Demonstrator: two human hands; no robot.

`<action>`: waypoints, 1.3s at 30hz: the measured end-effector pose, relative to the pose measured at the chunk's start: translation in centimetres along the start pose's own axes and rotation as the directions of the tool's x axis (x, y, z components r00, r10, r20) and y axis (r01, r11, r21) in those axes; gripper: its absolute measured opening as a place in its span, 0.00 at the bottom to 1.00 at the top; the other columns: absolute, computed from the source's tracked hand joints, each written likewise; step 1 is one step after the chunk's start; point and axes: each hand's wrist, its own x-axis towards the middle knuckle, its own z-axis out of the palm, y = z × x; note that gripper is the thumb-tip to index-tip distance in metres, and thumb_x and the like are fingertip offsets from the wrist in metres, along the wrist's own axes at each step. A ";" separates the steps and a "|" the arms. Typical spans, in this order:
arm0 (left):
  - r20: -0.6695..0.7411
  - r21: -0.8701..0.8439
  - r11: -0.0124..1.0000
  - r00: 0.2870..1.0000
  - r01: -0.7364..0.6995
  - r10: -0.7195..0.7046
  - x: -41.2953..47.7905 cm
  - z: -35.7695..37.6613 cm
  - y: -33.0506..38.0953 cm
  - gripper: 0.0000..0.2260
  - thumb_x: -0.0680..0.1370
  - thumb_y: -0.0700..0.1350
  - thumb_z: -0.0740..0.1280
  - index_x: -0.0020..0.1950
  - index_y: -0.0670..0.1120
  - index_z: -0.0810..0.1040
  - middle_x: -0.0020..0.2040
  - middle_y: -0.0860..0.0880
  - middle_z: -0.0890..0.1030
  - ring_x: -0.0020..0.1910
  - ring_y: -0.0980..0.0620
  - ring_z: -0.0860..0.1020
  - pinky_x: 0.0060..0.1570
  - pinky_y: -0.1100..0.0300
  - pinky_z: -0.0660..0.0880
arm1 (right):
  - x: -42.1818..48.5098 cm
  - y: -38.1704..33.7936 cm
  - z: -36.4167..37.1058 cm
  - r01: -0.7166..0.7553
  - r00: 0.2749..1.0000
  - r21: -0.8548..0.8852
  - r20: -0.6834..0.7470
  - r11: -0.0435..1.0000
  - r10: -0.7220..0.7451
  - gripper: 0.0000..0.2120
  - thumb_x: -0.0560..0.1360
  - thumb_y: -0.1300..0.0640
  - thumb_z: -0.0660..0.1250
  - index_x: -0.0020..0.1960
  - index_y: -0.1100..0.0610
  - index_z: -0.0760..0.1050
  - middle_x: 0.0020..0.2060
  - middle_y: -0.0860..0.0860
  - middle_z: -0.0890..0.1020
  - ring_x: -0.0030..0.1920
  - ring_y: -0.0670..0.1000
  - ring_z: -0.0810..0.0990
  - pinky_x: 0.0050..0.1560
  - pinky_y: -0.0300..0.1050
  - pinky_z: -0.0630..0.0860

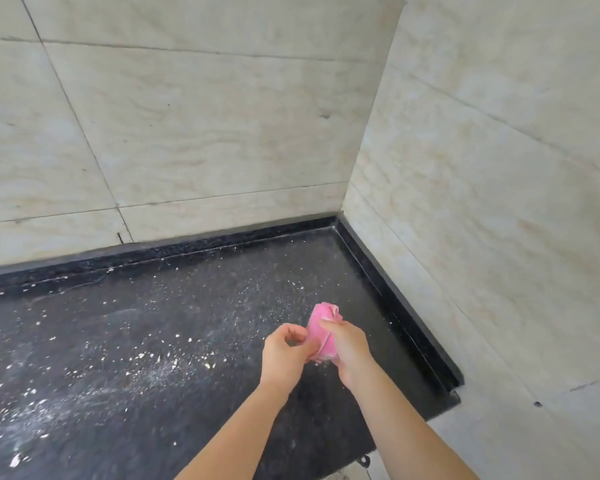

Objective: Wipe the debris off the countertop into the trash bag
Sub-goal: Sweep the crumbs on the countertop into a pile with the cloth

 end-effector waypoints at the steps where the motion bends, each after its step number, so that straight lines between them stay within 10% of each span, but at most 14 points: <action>1: 0.025 0.041 0.999 1.000 0.000 -0.001 1.5 0.2 -0.1 0.06 0.69 0.40 0.75 0.40 0.41 0.78 0.39 0.46 0.82 0.36 0.49 0.79 0.42 0.49 0.80 | 1.8 -0.6 0.4 0.049 0.998 -0.098 -0.023 0.994 -0.052 0.14 0.77 0.56 0.67 0.61 0.60 0.74 0.50 0.54 0.80 0.51 0.56 0.81 0.49 0.48 0.77; 8: -0.249 0.524 0.849 0.966 0.071 0.073 10.1 -5.1 -1.5 0.13 0.78 0.42 0.62 0.62 0.49 0.75 0.63 0.51 0.75 0.51 0.52 0.77 0.53 0.56 0.74 | 11.6 -2.7 -0.3 0.263 0.942 -0.721 0.050 0.641 -0.331 0.16 0.76 0.47 0.49 0.46 0.58 0.68 0.41 0.53 0.77 0.37 0.48 0.74 0.42 0.46 0.72; 10: -0.319 0.648 0.751 0.941 0.132 0.110 12.9 -8.0 -2.7 0.17 0.80 0.43 0.59 0.69 0.45 0.70 0.73 0.48 0.66 0.69 0.49 0.67 0.66 0.52 0.66 | 15.5 -4.0 -0.9 0.284 0.902 -0.818 0.051 0.500 -0.429 0.21 0.75 0.44 0.48 0.47 0.59 0.71 0.44 0.58 0.79 0.39 0.52 0.76 0.43 0.47 0.74; 15: -0.401 0.846 0.445 0.901 0.293 0.169 16.7 -13.7 -4.2 0.24 0.82 0.47 0.52 0.76 0.39 0.55 0.79 0.42 0.49 0.77 0.44 0.45 0.75 0.48 0.44 | 22.4 -9.9 -2.0 0.199 0.742 -0.973 0.228 -0.118 -0.631 0.16 0.79 0.53 0.59 0.63 0.59 0.74 0.55 0.58 0.76 0.55 0.58 0.75 0.52 0.52 0.73; 19: -0.395 0.857 0.396 0.914 0.329 0.095 18.5 -13.9 -4.7 0.26 0.82 0.49 0.51 0.76 0.37 0.52 0.78 0.39 0.50 0.77 0.41 0.47 0.75 0.48 0.47 | 25.9 -11.2 -1.8 0.175 0.783 -0.867 0.410 -0.467 -0.467 0.14 0.80 0.62 0.58 0.65 0.60 0.71 0.57 0.56 0.75 0.56 0.56 0.77 0.49 0.47 0.74; 22: -0.385 0.883 0.314 0.921 0.348 0.061 18.9 -13.8 -4.8 0.27 0.82 0.50 0.53 0.75 0.35 0.54 0.77 0.36 0.53 0.76 0.38 0.51 0.74 0.48 0.52 | 26.6 -9.8 -1.9 0.163 0.811 -0.893 0.363 -0.419 -0.459 0.13 0.81 0.64 0.57 0.64 0.63 0.69 0.55 0.58 0.76 0.52 0.56 0.81 0.45 0.46 0.77; 27: -0.352 0.915 0.228 0.935 0.332 0.052 19.0 -14.8 -4.2 0.28 0.81 0.54 0.54 0.74 0.36 0.57 0.76 0.37 0.56 0.75 0.38 0.55 0.73 0.47 0.56 | 25.1 -6.7 0.8 0.155 0.843 -0.985 0.092 0.075 -0.530 0.18 0.79 0.59 0.59 0.68 0.61 0.68 0.54 0.60 0.78 0.50 0.61 0.81 0.43 0.48 0.75; 34: -0.373 0.902 0.230 0.928 0.365 -0.011 19.5 -14.6 -3.2 0.27 0.80 0.54 0.57 0.72 0.36 0.61 0.75 0.35 0.58 0.73 0.36 0.58 0.71 0.44 0.58 | 15.2 0.4 10.2 0.620 0.769 -0.765 0.550 0.174 -0.325 0.18 0.81 0.54 0.58 0.69 0.55 0.68 0.51 0.53 0.75 0.46 0.55 0.79 0.44 0.47 0.73; 39: -0.371 0.907 0.200 0.928 0.370 -0.031 19.8 -14.6 -3.0 0.25 0.80 0.53 0.58 0.69 0.36 0.63 0.73 0.35 0.60 0.72 0.36 0.59 0.71 0.45 0.59 | 19.5 -4.6 7.3 0.643 0.707 -0.746 0.489 0.176 -0.511 0.14 0.78 0.53 0.54 0.57 0.50 0.76 0.45 0.48 0.80 0.47 0.50 0.77 0.44 0.49 0.76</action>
